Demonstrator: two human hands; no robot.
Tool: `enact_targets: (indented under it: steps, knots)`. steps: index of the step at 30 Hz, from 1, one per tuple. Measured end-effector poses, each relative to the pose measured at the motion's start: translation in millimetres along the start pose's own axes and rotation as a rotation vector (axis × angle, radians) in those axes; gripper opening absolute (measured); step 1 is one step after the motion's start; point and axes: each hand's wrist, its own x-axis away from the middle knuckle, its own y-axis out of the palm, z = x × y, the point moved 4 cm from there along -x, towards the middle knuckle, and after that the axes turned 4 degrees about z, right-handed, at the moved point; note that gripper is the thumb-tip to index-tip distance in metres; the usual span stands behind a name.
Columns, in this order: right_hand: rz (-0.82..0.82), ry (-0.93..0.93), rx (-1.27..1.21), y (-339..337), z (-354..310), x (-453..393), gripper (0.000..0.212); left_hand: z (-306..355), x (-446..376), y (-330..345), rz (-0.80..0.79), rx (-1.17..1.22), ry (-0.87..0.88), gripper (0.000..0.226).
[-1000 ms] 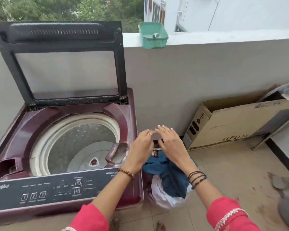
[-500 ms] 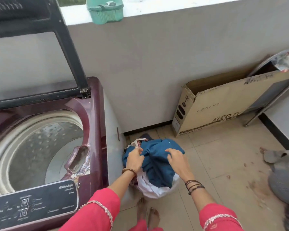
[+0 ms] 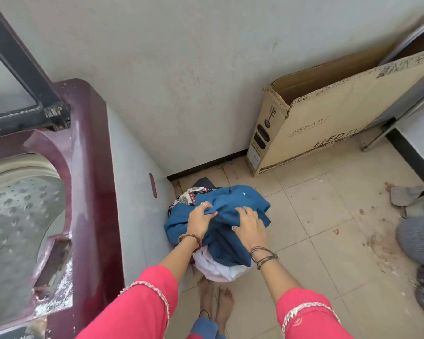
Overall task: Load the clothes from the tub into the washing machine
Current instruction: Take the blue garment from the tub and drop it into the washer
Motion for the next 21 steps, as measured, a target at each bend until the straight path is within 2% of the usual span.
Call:
enact_targets:
  steps: [1, 3, 6, 9, 12, 16, 18, 21]
  knots:
    - [0.029, 0.033, -0.076, 0.2, 1.6, 2.3, 0.049, 5.3, 3.0, 0.7, -0.036, 0.120, 0.014, 0.002]
    - [0.106, 0.103, -0.241, -4.1, 4.2, 9.4, 0.041, 17.3, 8.5, -0.2, -0.104, 0.336, -0.010, 0.010]
    - [0.181, 0.163, -0.453, -22.2, 2.7, 25.4, 0.034, 48.3, 21.1, -15.8, -0.093, 0.520, -0.055, 0.005]
    - [0.191, 0.141, -0.613, -50.2, -2.0, 40.4, 0.036, 90.1, 31.1, -41.0, -0.037, 0.540, 0.043, 0.015]
    - [0.165, 0.062, -0.684, -82.9, -13.0, 54.1, 0.043, 136.2, 49.0, -72.1, -0.051, 0.565, 0.126, 0.025]
    - [0.203, -0.071, -0.805, -138.5, -39.8, 73.1, 0.039, 194.5, 86.2, -111.8, -0.062, 0.548, 0.279, 0.023]
    - [0.179, -0.162, -0.821, -163.1, -56.5, 80.1, 0.052, 221.5, 108.4, -131.3, -0.059, 0.568, 0.334, 0.023]
    - [0.189, -0.264, -0.606, -186.3, -82.6, 86.8, 0.090, 252.2, 137.3, -162.3, -0.056, 0.607, 0.397, 0.020]
